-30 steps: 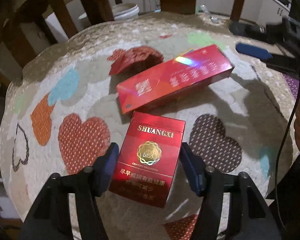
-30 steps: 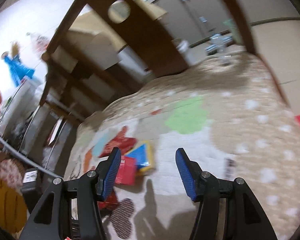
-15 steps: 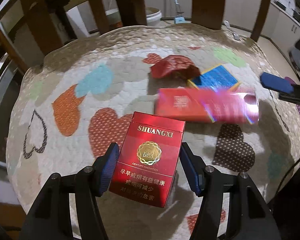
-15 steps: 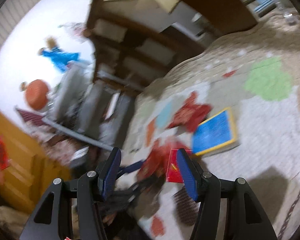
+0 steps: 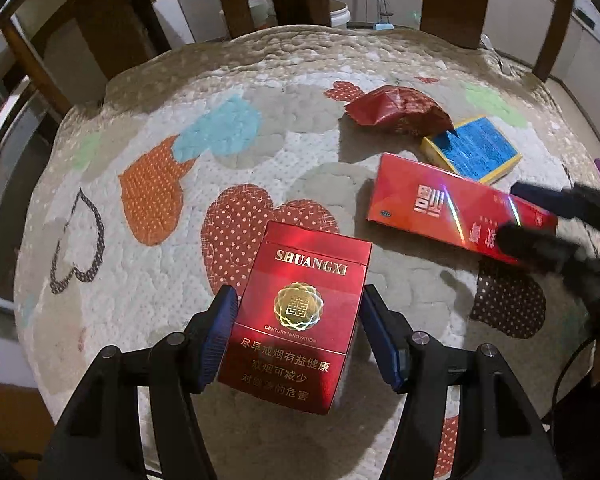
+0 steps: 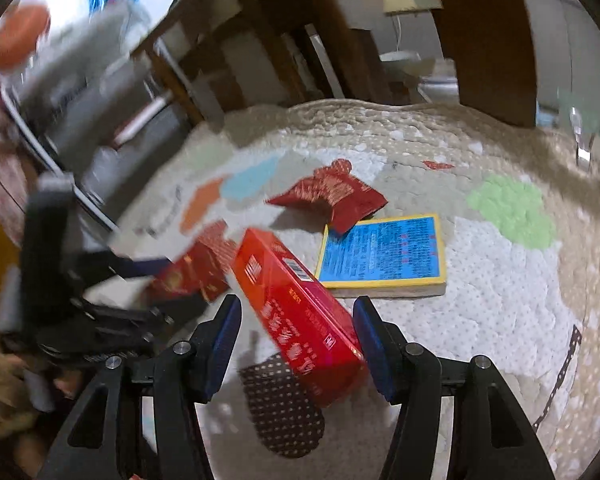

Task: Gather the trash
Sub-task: 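Grasp the red SHUANGXI pack with the left tool while the right tool grasps the long red pack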

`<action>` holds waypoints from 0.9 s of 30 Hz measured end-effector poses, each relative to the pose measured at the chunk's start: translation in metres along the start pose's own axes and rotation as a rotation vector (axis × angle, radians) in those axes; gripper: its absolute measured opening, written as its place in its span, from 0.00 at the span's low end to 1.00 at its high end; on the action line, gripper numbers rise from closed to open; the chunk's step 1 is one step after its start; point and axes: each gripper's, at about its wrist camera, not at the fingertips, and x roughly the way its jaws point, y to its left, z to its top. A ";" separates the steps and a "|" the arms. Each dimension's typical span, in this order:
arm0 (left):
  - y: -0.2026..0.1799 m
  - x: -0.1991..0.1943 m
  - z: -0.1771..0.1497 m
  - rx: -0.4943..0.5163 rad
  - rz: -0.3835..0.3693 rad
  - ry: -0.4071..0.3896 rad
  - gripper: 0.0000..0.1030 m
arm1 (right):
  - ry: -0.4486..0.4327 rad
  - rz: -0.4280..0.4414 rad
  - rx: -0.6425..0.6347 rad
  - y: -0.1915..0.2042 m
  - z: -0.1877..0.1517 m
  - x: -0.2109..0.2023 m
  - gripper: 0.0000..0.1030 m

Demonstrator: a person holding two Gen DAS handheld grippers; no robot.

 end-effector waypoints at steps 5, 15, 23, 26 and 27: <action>0.000 0.002 0.000 0.003 0.001 0.001 0.60 | 0.018 -0.038 -0.056 0.009 -0.009 0.013 0.61; -0.005 -0.001 0.000 0.004 -0.024 0.004 0.60 | 0.102 -0.062 -0.100 0.008 -0.026 -0.014 0.47; -0.024 0.001 0.001 0.044 0.010 0.003 0.60 | 0.043 -0.080 -0.090 0.002 -0.034 -0.023 0.56; -0.025 0.003 -0.001 0.064 0.018 0.018 0.60 | 0.026 -0.097 -0.130 0.014 -0.030 -0.013 0.57; -0.025 0.003 -0.001 0.064 0.019 0.019 0.60 | 0.028 -0.096 -0.128 0.016 -0.029 -0.009 0.57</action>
